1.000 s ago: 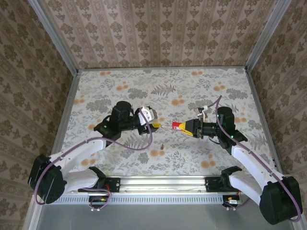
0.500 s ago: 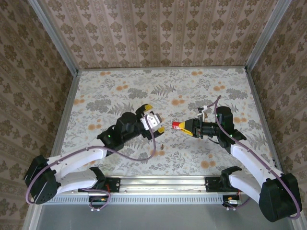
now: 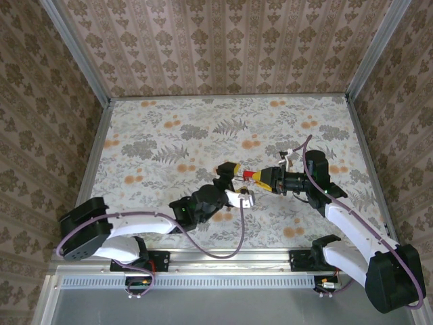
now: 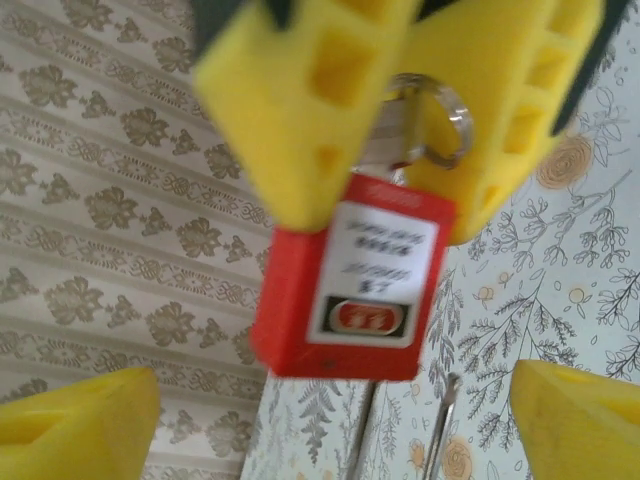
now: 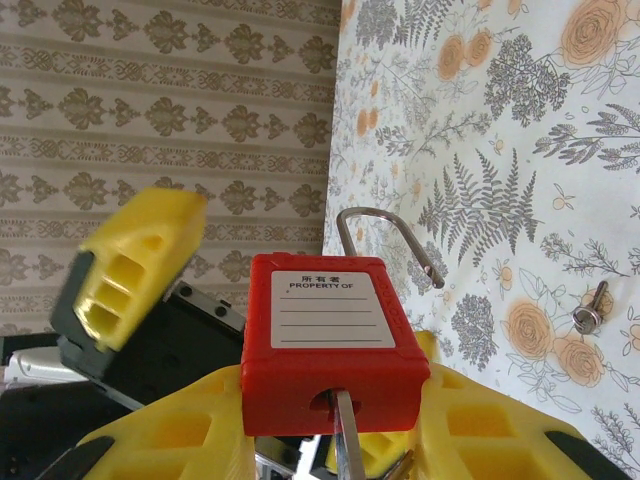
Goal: Unlock with the key
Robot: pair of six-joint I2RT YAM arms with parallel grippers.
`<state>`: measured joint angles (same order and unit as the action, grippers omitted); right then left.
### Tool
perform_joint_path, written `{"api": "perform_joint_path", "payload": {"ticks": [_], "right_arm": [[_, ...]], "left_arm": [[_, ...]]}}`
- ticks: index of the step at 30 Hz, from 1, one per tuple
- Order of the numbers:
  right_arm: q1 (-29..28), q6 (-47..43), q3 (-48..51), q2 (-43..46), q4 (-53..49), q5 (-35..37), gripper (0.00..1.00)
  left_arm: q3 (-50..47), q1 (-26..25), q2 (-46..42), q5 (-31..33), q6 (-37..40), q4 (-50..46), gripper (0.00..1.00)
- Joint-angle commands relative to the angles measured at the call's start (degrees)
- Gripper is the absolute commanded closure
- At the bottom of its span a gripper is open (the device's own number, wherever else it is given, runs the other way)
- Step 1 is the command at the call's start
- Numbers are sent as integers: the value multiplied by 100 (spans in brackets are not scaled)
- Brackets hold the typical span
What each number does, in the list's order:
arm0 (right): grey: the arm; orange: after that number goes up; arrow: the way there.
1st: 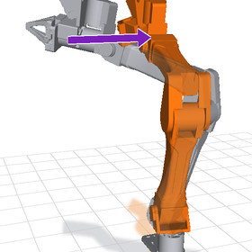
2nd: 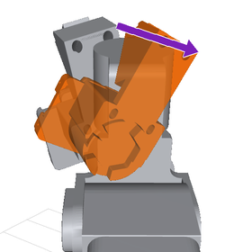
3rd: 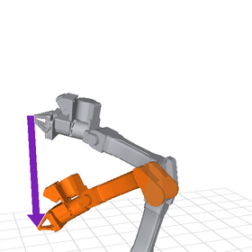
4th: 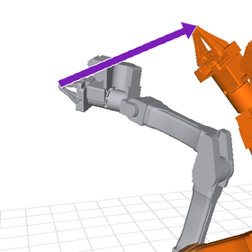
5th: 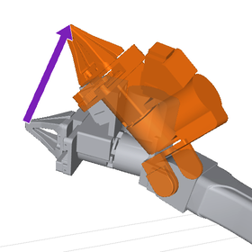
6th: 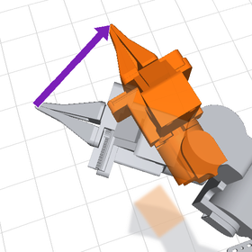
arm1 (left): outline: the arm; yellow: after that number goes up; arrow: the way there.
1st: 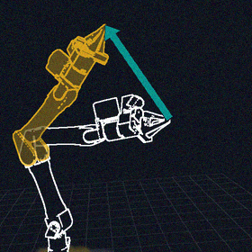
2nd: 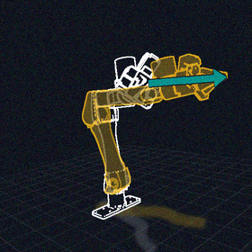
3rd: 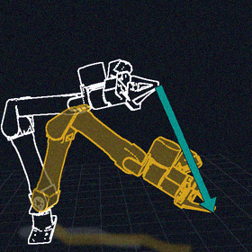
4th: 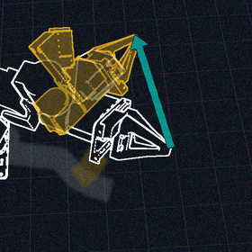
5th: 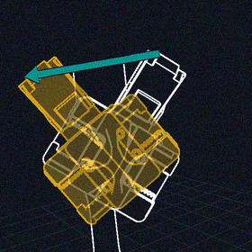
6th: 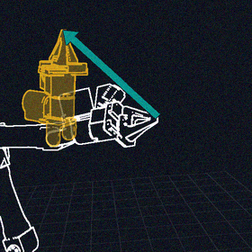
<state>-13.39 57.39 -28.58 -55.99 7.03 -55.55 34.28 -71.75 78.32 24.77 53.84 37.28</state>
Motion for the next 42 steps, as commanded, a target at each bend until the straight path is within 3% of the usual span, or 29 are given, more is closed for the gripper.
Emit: {"api": "perform_joint_path", "payload": {"ticks": [1, 8, 16, 26, 32, 42], "right_arm": [[-8, 80, -194, 70, 28, 62, 87], [-15, 117, -160, 97, 79, 71, 87], [-24, 174, -122, 149, 115, 57, 88], [-37, 178, -71, 193, 27, 93, 88], [-37, 271, -55, 198, 102, 106, 86], [118, 173, -238, 287, -118, 339, 64]], "left_arm": [[258, -68, 149, 308, 532, 451, 16], [489, -76, 360, 326, 650, 428, 25], [715, -76, 682, 329, 768, 317, 29], [842, -116, 727, 353, 873, 117, 61], [843, -156, 769, 410, 930, 54, 70], [861, -103, 662, 414, 724, -372, 75]]}}
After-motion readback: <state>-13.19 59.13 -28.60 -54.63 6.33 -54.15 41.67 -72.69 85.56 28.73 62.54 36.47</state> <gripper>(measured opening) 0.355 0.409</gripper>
